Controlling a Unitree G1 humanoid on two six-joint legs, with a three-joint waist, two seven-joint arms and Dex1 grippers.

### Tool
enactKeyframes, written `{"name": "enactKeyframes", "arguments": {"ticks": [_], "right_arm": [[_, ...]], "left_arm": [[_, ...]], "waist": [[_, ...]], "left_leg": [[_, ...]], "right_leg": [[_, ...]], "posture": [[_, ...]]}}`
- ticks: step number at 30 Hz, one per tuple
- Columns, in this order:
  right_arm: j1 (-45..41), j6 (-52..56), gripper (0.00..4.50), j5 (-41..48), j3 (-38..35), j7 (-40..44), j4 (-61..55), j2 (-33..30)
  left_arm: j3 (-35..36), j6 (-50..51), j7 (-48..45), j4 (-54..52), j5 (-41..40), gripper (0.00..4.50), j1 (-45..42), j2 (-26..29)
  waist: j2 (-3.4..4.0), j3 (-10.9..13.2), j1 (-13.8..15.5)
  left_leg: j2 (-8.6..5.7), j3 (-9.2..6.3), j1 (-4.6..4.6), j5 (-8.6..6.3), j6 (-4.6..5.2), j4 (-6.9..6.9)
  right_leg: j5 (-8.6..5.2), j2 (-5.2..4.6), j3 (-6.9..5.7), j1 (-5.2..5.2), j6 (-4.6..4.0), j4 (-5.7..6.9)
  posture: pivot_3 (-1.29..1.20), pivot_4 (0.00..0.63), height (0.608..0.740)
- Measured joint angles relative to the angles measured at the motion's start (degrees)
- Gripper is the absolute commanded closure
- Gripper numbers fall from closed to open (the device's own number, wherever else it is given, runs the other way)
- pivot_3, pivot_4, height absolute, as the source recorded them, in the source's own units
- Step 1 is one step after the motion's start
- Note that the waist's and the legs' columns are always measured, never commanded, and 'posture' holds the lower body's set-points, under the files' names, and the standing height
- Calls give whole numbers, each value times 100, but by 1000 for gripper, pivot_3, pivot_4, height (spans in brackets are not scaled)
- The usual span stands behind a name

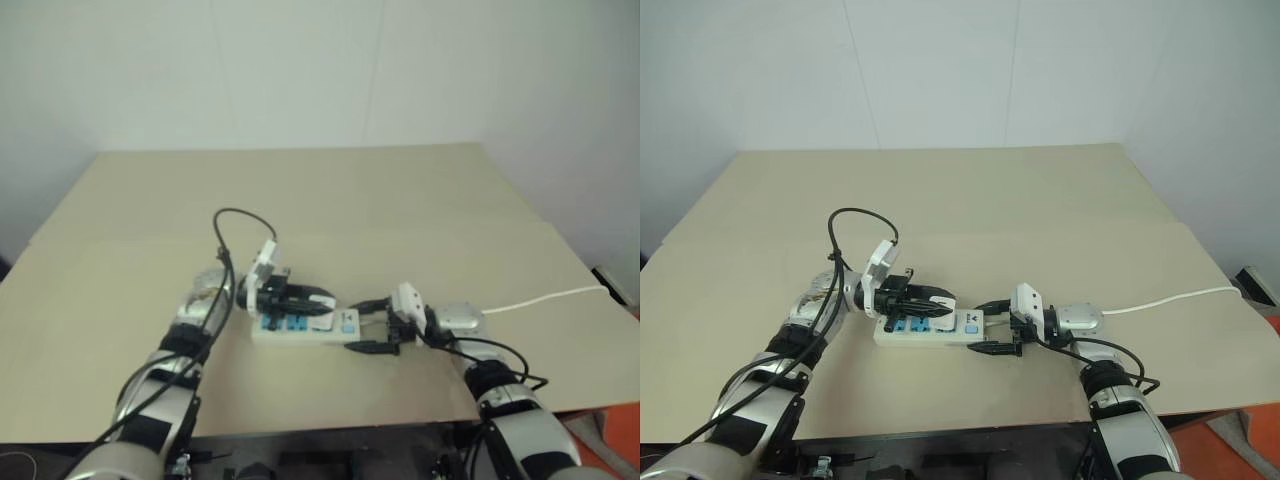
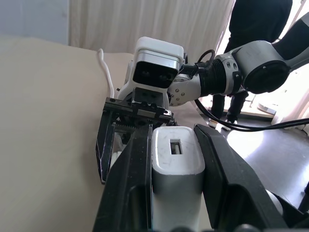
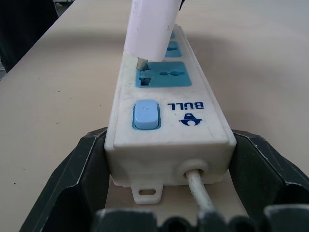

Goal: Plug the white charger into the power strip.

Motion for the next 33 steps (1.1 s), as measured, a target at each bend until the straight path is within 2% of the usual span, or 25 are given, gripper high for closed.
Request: {"name": "enactKeyframes", "arguments": {"ticks": [24, 33], "right_arm": [[142, 61, 1097, 3, -1, -98, -233, -20], [150, 61, 1097, 2, 3, -98, -241, -11]], "left_arm": [[-62, -238, 0, 373, -9, 3487, -78, -130], [-382, -724, 23, 302, -16, 3487, -14, -12]], "waist": [[0, 0, 11], [0, 0, 9]], "left_leg": [[0, 0, 0, 0, 0, -3], [1, 0, 1, 0, 1, -6]], "right_leg": [[-1, 2, 1, 0, 1, -3], [-1, 3, 3, 0, 1, -4]], "posture": [[0, 150, 740], [0, 150, 740]]}}
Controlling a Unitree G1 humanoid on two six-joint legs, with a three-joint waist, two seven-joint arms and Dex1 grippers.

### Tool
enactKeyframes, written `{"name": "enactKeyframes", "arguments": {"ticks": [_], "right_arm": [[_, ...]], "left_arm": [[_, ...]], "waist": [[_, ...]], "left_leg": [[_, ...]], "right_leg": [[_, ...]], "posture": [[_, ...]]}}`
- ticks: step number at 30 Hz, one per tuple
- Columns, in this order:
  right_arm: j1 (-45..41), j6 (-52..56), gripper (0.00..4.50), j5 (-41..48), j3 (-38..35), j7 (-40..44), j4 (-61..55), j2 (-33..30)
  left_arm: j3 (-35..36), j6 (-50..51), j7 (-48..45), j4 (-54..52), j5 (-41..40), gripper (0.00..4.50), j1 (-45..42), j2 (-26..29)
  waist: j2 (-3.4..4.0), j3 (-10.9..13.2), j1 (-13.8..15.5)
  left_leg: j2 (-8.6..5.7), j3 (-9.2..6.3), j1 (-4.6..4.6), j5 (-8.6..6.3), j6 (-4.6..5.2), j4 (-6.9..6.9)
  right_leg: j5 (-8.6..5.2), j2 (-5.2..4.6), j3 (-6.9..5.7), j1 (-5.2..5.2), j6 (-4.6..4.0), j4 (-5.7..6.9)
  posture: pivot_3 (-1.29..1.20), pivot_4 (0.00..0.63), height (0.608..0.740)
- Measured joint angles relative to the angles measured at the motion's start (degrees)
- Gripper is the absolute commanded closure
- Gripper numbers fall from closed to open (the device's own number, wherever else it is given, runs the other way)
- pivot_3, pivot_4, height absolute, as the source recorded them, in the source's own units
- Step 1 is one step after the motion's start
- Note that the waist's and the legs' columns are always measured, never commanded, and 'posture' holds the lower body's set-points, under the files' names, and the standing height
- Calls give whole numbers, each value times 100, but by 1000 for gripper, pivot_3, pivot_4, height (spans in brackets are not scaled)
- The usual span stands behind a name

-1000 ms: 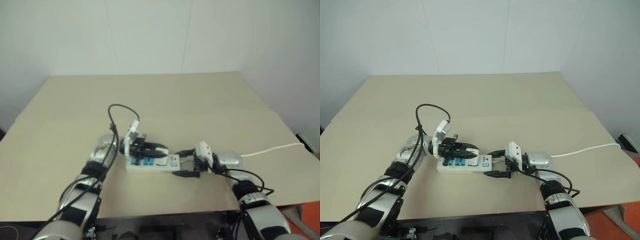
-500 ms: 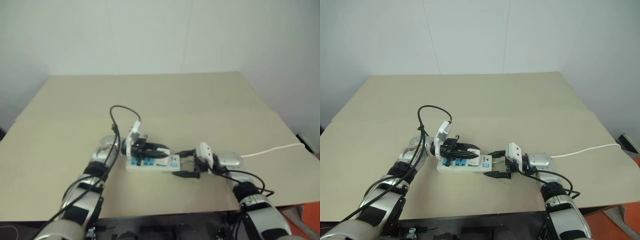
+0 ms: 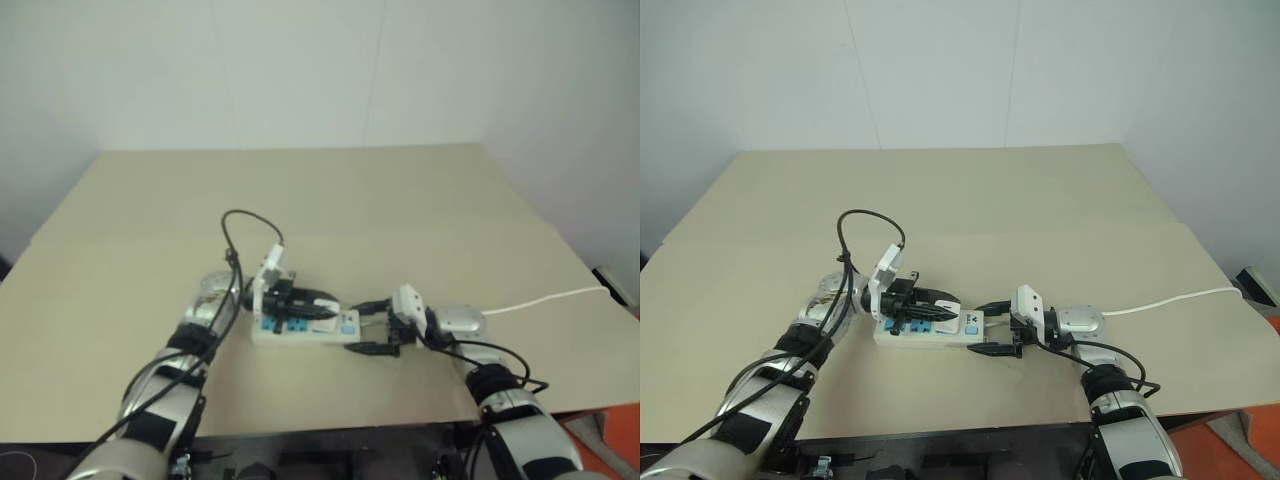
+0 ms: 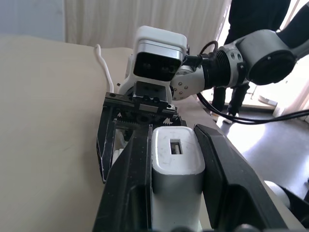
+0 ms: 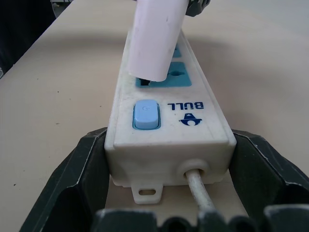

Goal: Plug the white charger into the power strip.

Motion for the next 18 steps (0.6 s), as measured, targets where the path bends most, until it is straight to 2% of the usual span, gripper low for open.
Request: {"name": "enactKeyframes", "arguments": {"ticks": [18], "right_arm": [[33, 6, 1097, 2, 0, -12, -29, -7]], "left_arm": [[95, -670, -25, 164, -27, 3487, 242, -113]], "waist": [[-2, -4, 11]], "left_leg": [[0, 0, 9, -1, 1, -1]], "right_leg": [[-1, 1, 1, 10, 1, -3]], "posture": [[0, 150, 740]]}}
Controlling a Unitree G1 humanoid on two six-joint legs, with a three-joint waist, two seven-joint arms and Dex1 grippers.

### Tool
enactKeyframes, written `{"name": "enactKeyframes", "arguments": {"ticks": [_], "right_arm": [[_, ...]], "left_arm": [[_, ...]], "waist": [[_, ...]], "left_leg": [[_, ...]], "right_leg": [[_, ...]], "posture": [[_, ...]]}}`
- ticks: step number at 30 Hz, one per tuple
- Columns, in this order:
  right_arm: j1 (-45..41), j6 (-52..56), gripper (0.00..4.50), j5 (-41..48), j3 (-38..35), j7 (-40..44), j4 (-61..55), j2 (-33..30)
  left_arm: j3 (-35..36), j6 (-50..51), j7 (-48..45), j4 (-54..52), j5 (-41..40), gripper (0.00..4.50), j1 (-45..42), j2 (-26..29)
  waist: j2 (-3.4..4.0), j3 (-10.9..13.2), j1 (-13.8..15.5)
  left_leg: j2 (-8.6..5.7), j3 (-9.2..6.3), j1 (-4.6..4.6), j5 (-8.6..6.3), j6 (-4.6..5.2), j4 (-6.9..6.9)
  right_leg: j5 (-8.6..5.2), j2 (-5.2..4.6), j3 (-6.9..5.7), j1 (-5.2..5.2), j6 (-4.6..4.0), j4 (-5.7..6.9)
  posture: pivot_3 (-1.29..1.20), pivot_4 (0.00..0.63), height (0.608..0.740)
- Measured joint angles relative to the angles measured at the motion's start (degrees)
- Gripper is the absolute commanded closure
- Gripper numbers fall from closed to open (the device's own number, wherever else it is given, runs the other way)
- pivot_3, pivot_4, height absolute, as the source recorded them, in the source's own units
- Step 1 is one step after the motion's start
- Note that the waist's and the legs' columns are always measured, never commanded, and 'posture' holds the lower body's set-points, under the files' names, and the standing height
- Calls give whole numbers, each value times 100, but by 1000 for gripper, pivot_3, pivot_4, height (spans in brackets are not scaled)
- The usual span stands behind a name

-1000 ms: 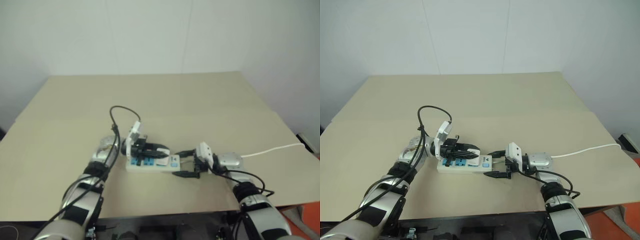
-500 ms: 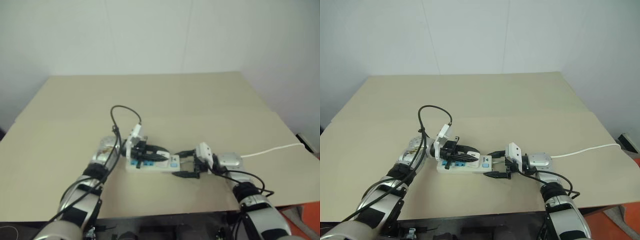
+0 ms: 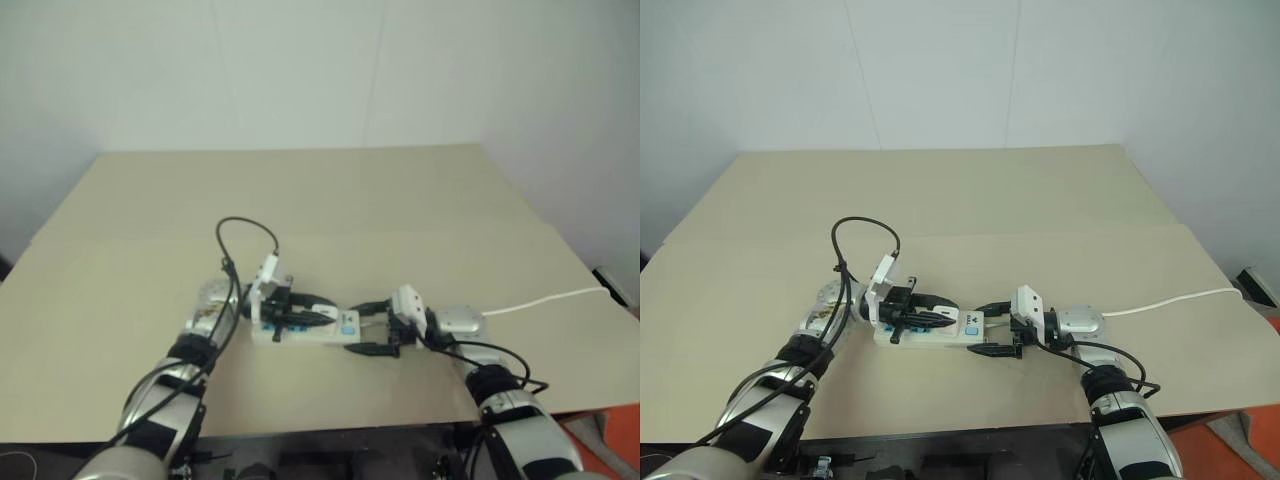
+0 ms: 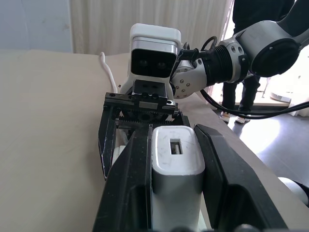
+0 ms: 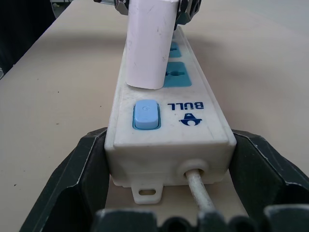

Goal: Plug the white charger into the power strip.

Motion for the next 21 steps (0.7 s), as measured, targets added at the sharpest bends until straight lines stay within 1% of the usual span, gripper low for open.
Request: {"name": "enactKeyframes", "arguments": {"ticks": [5, 8, 9, 18, 20, 21], "right_arm": [[26, 6, 1097, -1, 0, -22, -8, -4], [41, 7, 1097, -5, 2, -39, -5, -4], [43, 8, 1097, -5, 2, -42, -4, -6], [58, 20, 1097, -14, 2, -75, 9, -17], [60, 21, 1097, -17, 2, -80, 10, -20], [59, 20, 1097, -16, 21, -68, -1, -14]], "left_arm": [[27, -455, -25, 89, 45, 3487, 95, -35], [51, -548, -29, 144, 89, 3487, 93, -58], [70, -588, -29, 166, 102, 3487, 94, -74], [247, -669, -30, 289, 244, 3487, 100, -184], [278, -684, -29, 314, 266, 2757, 104, -206], [252, -687, -24, 416, 466, 2478, 107, -157]], "waist": [[-1, -2, 7], [-1, -2, 6], [-1, -2, 7], [-1, -8, 23], [1, -10, 24], [2, -10, 17]], "left_leg": [[0, 0, 14, 0, 1, -2], [0, -1, 22, -2, 2, -4], [0, -1, 39, -2, 2, -5], [0, -1, 64, -2, 2, -9], [0, -1, 66, -2, 2, -9], [0, 0, 67, -2, 2, -10]], "right_leg": [[-1, 0, -1, 23, 1, -6], [-18, 0, -2, 48, 30, -16], [-21, 0, -2, 50, 35, -18], [-23, -1, -2, 74, 39, -22], [-24, -1, -2, 75, 40, -22], [-24, -1, -1, 75, 41, -22]], "posture": [[0, 150, 740], [0, 150, 740], [0, 150, 740], [0, 150, 740], [0, 150, 740], [0, 150, 740]]}}
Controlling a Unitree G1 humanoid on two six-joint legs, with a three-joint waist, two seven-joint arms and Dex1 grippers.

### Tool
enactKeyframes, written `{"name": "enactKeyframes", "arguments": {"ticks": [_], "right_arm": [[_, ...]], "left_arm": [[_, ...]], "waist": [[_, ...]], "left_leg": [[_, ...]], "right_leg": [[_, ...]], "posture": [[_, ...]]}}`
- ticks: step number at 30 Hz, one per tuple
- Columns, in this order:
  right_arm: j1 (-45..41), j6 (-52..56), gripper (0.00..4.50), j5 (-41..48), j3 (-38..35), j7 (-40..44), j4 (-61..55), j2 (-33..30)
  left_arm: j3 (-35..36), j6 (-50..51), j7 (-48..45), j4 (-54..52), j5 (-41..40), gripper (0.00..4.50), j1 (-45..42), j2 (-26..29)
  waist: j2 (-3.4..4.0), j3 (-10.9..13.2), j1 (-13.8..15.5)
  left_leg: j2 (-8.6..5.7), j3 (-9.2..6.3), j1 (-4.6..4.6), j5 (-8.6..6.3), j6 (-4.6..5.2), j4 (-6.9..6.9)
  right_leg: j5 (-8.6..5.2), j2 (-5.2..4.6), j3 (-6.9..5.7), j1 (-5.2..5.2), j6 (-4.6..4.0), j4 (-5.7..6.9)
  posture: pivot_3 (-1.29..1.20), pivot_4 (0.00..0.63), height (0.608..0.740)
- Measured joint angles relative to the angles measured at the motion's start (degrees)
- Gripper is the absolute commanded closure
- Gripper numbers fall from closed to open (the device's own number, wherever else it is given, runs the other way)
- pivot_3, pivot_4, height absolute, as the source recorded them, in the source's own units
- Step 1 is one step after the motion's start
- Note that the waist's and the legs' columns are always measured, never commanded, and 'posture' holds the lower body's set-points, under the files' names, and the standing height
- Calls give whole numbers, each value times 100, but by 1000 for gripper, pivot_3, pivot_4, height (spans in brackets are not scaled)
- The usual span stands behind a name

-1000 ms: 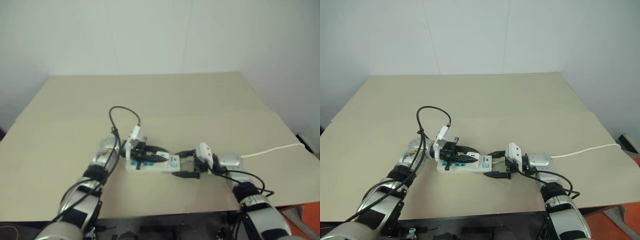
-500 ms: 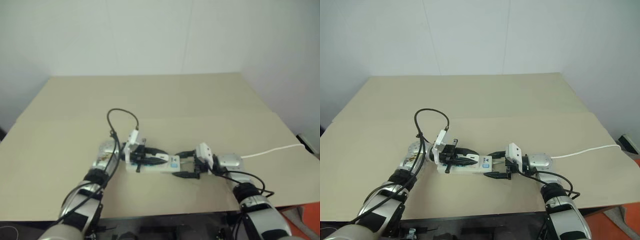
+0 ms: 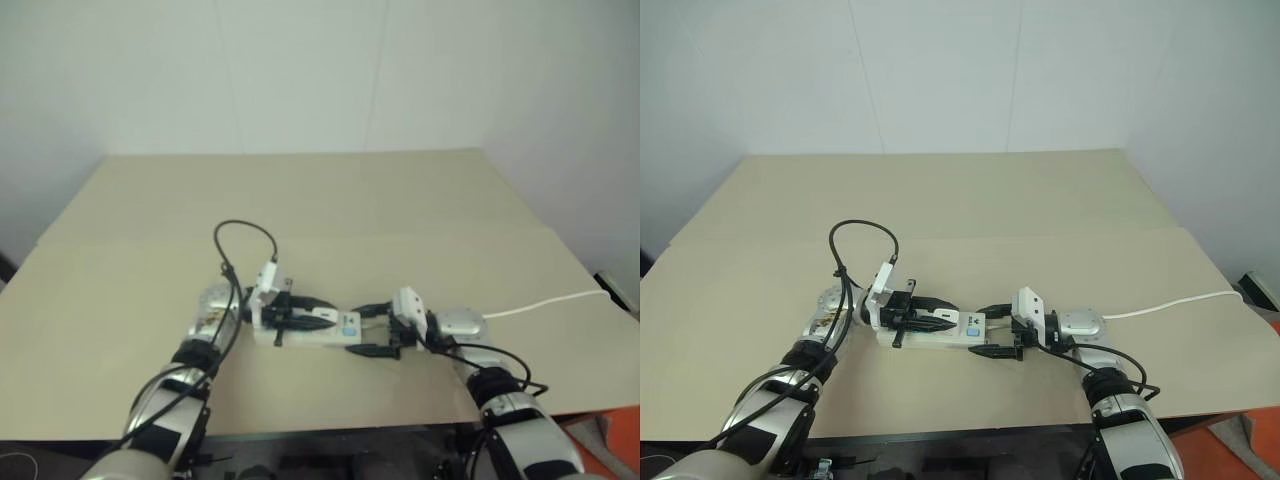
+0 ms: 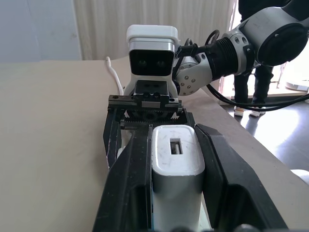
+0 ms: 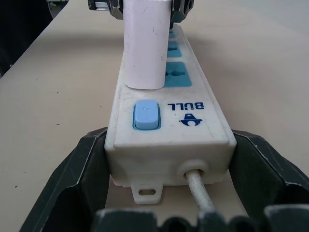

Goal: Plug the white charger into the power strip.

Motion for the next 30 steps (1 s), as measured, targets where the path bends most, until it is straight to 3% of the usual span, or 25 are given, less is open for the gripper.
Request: {"name": "enactKeyframes", "arguments": {"ticks": [8, 14, 17, 25, 30], "right_arm": [[18, -2, 1097, 13, 4, -2, -3, 2], [-7, -2, 1097, 14, 15, 23, -1, 12], [-13, 0, 77, 5, 23, 53, -5, -7], [-73, -48, 30, 8, 59, 312, -36, -176], [-54, 217, 30, 72, -14, 480, -467, -885]], "left_arm": [[218, -124, -3, 44, 227, 32, 34, -10], [227, 436, -3, -373, 5, 32, 179, 271], [493, 928, 2, -726, -207, 0, 255, 531], [1426, 1574, 40, -1486, -583, 0, 521, 1447], [1786, 1680, 18, -1805, -670, 0, 1124, 2216]], "waist": [[17, -10, -3], [16, -8, -22], [8, 0, -15], [6, 9, 16], [10, 26, 128]], "left_leg": [[-1, 1, 4, 0, 1, -8], [1, 1, -3, 0, 1, -11], [2, -1, -16, 0, 0, -12], [1, -4, -56, 0, 0, -11], [-9, -1, -134, 0, -1, 1]], "right_leg": [[-2, 0, 4, 1, 2, -3], [-2, 1, 4, -6, 2, -6], [-1, 0, 0, -17, 2, -7], [11, -9, -12, -44, -19, -22], [23, -24, -11, -127, -36, -6]], "posture": [[0, 150, 740], [0, 150, 740], [0, 150, 740], [0, 150, 740], [0, 150, 740]]}}
